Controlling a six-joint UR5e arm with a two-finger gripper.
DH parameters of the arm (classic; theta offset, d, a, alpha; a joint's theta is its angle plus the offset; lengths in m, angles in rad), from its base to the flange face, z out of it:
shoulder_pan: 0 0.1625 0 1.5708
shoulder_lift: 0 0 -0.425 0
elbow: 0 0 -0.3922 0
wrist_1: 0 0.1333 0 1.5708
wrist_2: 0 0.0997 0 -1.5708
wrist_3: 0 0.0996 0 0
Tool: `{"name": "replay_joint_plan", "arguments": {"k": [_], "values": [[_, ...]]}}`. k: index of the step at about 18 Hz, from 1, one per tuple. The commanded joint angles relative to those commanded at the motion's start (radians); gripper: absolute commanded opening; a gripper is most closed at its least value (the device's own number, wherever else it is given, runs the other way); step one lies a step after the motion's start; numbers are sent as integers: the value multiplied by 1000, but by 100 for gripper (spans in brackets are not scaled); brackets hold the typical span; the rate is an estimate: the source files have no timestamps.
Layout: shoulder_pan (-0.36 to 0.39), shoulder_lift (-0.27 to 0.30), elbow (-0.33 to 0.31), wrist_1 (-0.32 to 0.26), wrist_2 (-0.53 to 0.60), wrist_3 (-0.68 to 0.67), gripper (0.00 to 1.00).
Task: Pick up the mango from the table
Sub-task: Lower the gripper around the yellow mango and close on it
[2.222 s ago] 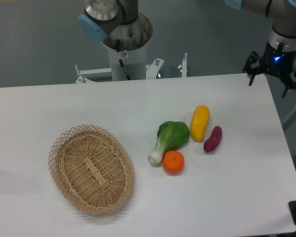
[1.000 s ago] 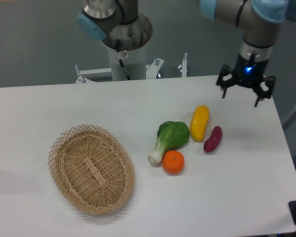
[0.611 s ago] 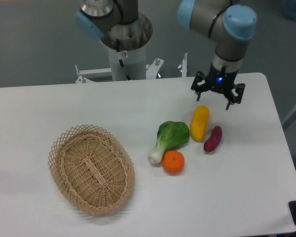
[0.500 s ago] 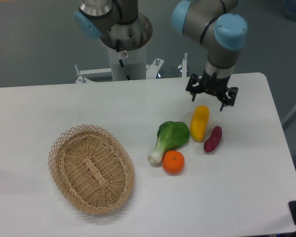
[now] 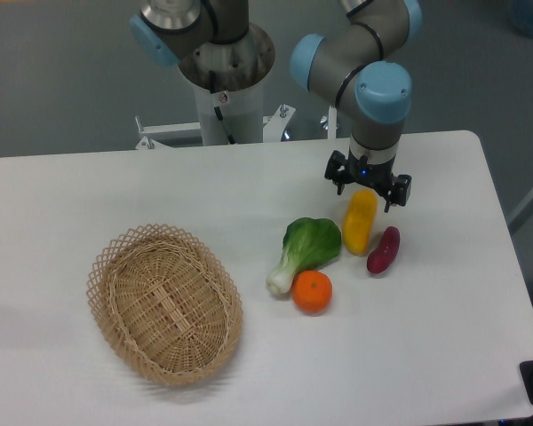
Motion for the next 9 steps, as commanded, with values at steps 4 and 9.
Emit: {"name": "replay_joint_plan", "arguments": {"k": [4,9], "values": [[0,-22,-12,46,2,0,100],[-15,-41,-20,58,98,12,100]]}}
